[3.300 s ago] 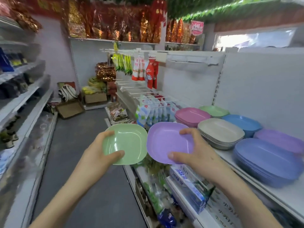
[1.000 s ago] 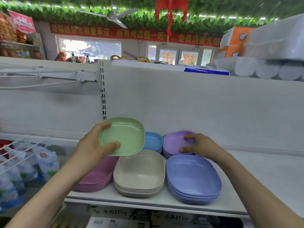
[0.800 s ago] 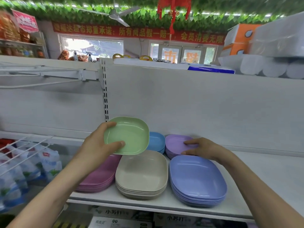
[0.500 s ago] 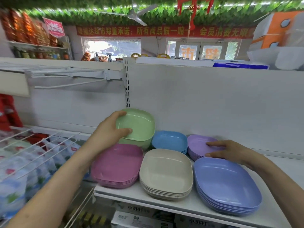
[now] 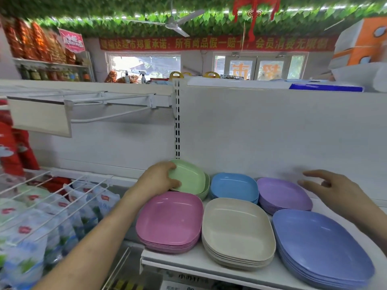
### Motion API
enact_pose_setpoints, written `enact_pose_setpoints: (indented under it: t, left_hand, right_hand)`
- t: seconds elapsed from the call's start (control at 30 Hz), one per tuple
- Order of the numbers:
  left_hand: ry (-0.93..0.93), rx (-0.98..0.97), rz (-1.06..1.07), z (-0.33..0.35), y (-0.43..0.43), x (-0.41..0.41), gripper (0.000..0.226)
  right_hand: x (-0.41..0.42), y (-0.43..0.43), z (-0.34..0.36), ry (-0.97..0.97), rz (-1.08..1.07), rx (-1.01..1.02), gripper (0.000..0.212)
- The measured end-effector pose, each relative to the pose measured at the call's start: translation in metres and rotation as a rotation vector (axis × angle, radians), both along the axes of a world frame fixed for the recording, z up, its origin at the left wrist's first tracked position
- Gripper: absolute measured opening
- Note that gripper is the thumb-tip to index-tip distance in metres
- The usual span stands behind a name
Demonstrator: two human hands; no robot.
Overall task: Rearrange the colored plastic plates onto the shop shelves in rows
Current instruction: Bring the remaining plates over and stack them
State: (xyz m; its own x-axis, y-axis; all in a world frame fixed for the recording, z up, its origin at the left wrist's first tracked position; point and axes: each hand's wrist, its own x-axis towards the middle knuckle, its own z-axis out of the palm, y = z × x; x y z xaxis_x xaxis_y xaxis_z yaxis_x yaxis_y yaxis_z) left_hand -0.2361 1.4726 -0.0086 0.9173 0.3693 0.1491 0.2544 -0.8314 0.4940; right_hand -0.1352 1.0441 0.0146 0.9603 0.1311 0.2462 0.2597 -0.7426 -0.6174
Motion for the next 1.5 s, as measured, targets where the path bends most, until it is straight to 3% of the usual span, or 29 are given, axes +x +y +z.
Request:
enact_pose_setpoints:
  t: [0.17, 0.53, 0.77, 1.0, 1.37, 1.5]
  left_hand:
    - [0.088, 0.048, -0.042, -0.010, 0.008, 0.012, 0.054]
    - [0.128, 0.087, -0.069, -0.015, 0.014, 0.023, 0.058]
    - [-0.090, 0.212, -0.022, 0.006, -0.026, 0.008, 0.047]
    - [-0.242, 0.185, -0.104, 0.043, -0.159, -0.009, 0.039]
    - [-0.376, 0.088, -0.400, 0.029, -0.472, -0.001, 0.034]
    - [-0.335, 0.086, -0.523, 0.012, -0.589, 0.013, 0.019]
  right_hand:
    - [-0.023, 0.015, 0.015, -0.104, -0.045, -0.002, 0.031]
    - [-0.043, 0.021, -0.002, -0.124, -0.045, -0.047, 0.039]
    - [-0.049, -0.010, -0.004, -0.128, -0.033, -0.011, 0.040]
    - [-0.069, -0.110, -0.001, -0.144, -0.052, -0.010, 0.042]
    - [-0.140, -0.391, -0.023, -0.063, -0.258, -0.031, 0.033]
    - [-0.179, -0.484, -0.031, -0.034, -0.341, 0.001, 0.023]
